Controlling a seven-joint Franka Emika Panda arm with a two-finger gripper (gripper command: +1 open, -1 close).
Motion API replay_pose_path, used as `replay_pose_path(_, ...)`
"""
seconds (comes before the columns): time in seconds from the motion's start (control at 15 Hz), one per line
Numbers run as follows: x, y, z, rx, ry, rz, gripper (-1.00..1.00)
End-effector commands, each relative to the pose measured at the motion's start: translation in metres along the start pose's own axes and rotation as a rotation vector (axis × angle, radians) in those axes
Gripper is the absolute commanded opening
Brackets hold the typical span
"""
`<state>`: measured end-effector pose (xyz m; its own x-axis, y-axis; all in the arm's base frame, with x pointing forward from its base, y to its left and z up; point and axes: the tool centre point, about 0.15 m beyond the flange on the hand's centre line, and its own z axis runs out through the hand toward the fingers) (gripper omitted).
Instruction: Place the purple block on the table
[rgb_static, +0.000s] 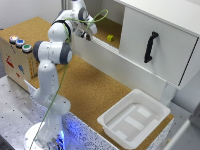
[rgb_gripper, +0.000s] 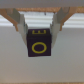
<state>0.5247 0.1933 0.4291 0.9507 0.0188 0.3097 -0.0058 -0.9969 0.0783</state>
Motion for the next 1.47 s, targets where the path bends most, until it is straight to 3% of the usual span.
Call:
replay_pose_path(0.0, -0.091, 0.039, 0.019, 0.134, 0.119, 0.026, -1.0)
replay_pose_path(0.27, -0.121, 0.042, 0.056, 0.125, 0.021, 0.085, -1.0)
replay_pose_path(0.4, -0.136, 0.039, 0.089, 0.178, -0.062, 0.09, -1.0)
replay_pose_path(0.6, -0.146, 0.052, 0.129, 0.183, -0.152, 0.101, -1.0)
replay_pose_path(0.8, -0.147, 0.059, 0.156, 0.175, -0.159, 0.109, -1.0)
replay_pose_path(1.13, -0.125, 0.05, 0.166, 0.142, -0.1, 0.105, -1.0)
replay_pose_path(1.4, -0.149, 0.05, 0.177, 0.119, -0.121, 0.105, -1.0)
